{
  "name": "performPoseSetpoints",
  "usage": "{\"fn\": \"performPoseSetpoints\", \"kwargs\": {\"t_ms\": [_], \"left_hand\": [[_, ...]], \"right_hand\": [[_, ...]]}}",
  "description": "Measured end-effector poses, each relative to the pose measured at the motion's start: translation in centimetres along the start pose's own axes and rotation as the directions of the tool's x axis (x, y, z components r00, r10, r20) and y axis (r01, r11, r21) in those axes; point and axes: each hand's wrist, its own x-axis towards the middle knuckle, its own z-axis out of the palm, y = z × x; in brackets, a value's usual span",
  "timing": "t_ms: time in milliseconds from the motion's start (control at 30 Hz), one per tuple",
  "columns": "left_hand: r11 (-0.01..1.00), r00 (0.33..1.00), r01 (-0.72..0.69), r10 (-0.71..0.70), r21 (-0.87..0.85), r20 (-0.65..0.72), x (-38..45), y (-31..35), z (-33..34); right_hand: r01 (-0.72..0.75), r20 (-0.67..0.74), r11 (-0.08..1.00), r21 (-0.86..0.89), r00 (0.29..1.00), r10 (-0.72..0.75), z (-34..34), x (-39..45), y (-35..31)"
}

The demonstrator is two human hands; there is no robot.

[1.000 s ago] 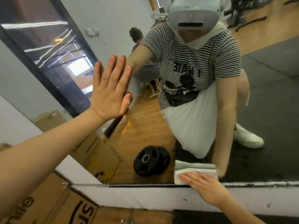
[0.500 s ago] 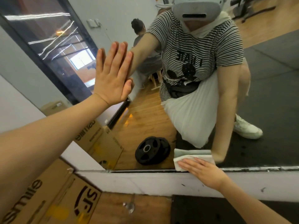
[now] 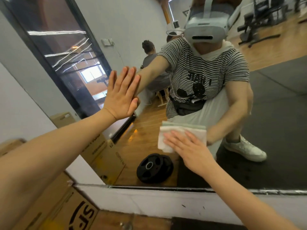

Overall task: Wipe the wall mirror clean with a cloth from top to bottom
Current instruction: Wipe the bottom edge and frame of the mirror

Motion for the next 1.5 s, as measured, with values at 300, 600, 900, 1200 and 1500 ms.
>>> {"fn": "performPoseSetpoints", "kwargs": {"t_ms": [300, 600, 900, 1200, 1500], "left_hand": [[1.0, 0.999, 0.022, -0.022, -0.011, 0.042, 0.0, 0.1, -0.4], [0.999, 0.999, 0.033, -0.032, -0.025, 0.019, 0.0, 0.2, 0.0], [0.999, 0.999, 0.036, -0.036, -0.009, 0.003, -0.1, 0.2, 0.1], [0.999, 0.999, 0.042, -0.042, -0.011, 0.011, 0.0, 0.4, -0.1], [0.995, 0.994, 0.088, -0.085, -0.045, 0.065, -0.1, 0.7, -0.5]], "right_hand": [[-0.22, -0.212, 0.975, -0.04, 0.955, 0.207, -4.6, 9.1, 2.6], [-0.543, -0.345, 0.84, 0.014, 0.785, 0.514, -4.4, 13.1, 0.3], [-0.587, -0.389, 0.803, -0.102, 0.767, 0.511, -1.4, 9.5, -0.2], [-0.241, -0.178, 0.915, -0.322, 0.965, 0.192, 1.2, -0.9, 1.4], [0.085, 0.121, 0.965, -0.247, 0.991, -0.056, 3.7, -13.6, 1.6]]}}
